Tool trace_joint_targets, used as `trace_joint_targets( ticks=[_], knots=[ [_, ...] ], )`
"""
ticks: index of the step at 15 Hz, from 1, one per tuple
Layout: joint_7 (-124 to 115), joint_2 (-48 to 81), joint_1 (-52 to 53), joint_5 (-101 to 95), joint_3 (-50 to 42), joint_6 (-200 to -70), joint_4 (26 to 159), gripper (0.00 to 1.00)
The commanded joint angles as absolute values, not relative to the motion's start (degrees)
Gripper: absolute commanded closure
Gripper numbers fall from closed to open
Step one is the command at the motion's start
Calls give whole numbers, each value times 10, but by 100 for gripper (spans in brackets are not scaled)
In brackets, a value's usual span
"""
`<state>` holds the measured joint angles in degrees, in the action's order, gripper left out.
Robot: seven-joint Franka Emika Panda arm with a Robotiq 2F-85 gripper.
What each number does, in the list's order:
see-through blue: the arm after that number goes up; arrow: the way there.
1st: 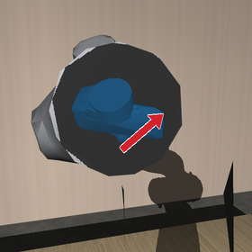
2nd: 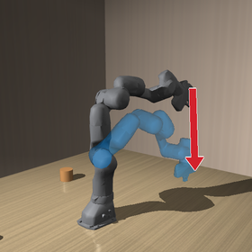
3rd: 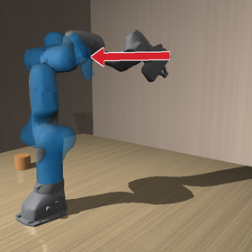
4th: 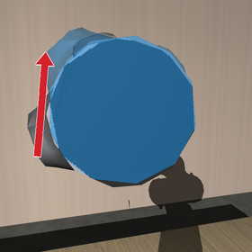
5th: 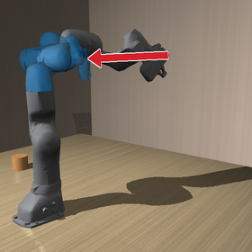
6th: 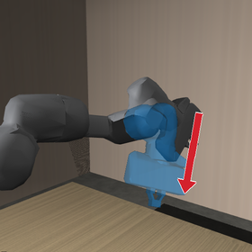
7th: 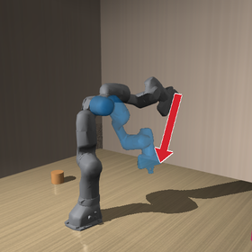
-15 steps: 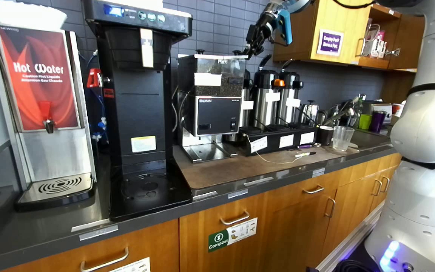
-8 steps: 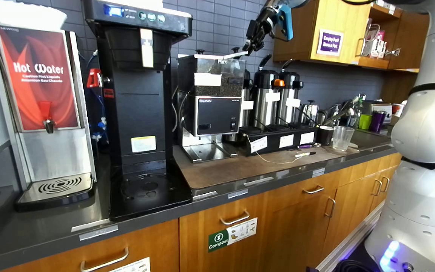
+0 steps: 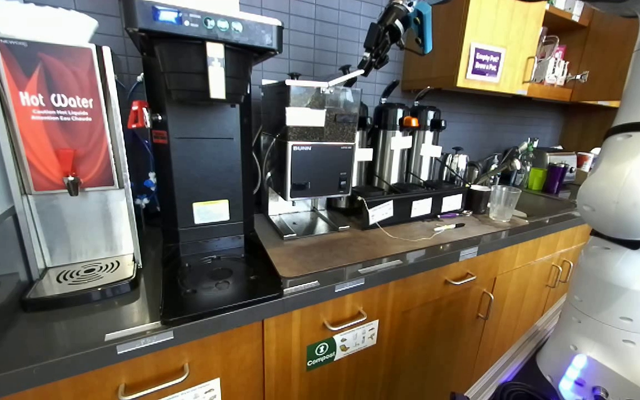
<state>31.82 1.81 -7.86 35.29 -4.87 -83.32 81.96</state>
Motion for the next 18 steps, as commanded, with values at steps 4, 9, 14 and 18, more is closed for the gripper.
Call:
trace_joint_targets(
  ticks=[4,9,14,18],
  knots=[
    [361,-10,-63,354,-44,-816,844,94],
    [396,-8,-60,359,-43,-808,844,94],
    [428,-9,-60,359,-43,-802,844,94],
    [449,-10,-45,365,-35,-793,849,94]
  ],
)
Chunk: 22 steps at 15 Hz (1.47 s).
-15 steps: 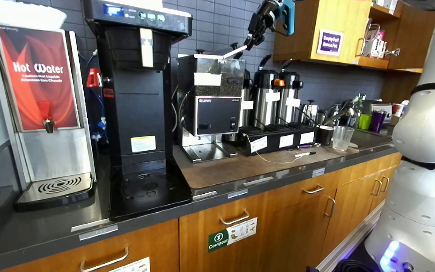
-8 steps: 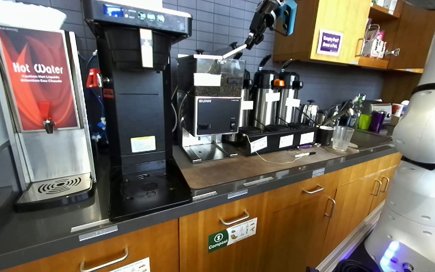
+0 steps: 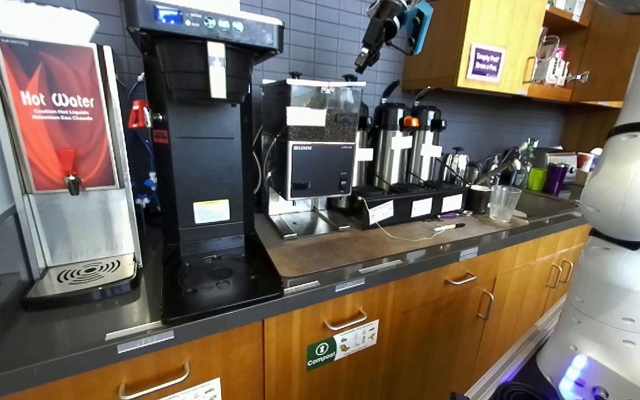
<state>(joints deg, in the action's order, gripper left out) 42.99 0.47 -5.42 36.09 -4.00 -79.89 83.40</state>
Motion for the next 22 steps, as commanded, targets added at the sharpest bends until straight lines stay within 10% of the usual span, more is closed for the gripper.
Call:
trace_joint_targets(
  ticks=[1,5,6,7,9,17,22],
  knots=[
    [452,-10,-41,364,-33,-793,850,94],
    [459,-22,-35,356,-31,-801,860,94],
    [459,-23,-36,354,-32,-802,859,83],
    [458,-27,-36,351,-33,-806,861,51],
    [456,-32,-37,344,-36,-811,864,53],
    [451,-37,-53,335,-60,-830,879,2],
    [447,-31,-67,339,-77,-850,889,0]
  ],
)
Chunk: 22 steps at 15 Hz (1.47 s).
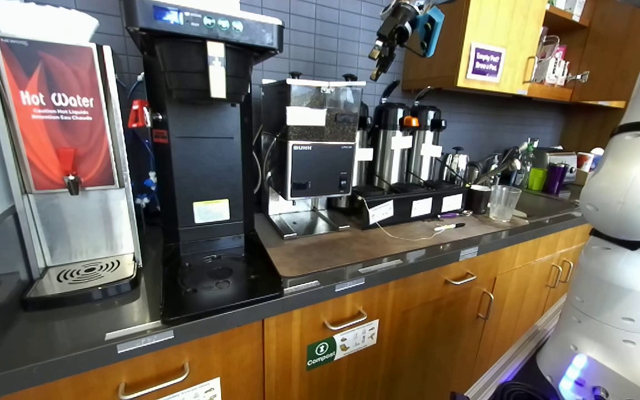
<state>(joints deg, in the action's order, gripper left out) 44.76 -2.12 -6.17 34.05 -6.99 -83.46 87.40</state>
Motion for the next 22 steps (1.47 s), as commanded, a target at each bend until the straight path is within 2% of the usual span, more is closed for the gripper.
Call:
trace_joint_targets(
  ticks=[1,2,3,5,13,15,22],
  knots=[
    [446,-30,-69,340,-80,-853,891,0],
    [445,-28,-72,342,-83,-854,893,0],
    [445,-28,-74,343,-85,-855,895,20],
    [443,-27,-77,343,-88,-862,901,31],
    [438,-20,-82,352,-97,-888,913,94],
    [436,-15,-83,355,-96,-893,913,100],
    [431,8,-85,374,-93,-914,910,100]
  ],
)
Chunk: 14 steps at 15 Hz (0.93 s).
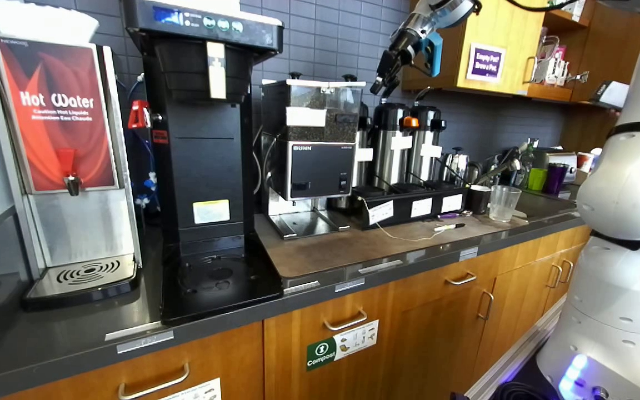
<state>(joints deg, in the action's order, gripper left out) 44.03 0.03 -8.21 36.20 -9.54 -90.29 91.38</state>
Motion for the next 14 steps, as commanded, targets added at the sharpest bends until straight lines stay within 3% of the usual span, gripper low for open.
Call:
trace_joint_targets(
  ticks=[1,14],
  knots=[
    [432,10,-85,375,-92,-917,910,100],
    [428,14,-82,406,-81,-917,905,100]
  ],
)
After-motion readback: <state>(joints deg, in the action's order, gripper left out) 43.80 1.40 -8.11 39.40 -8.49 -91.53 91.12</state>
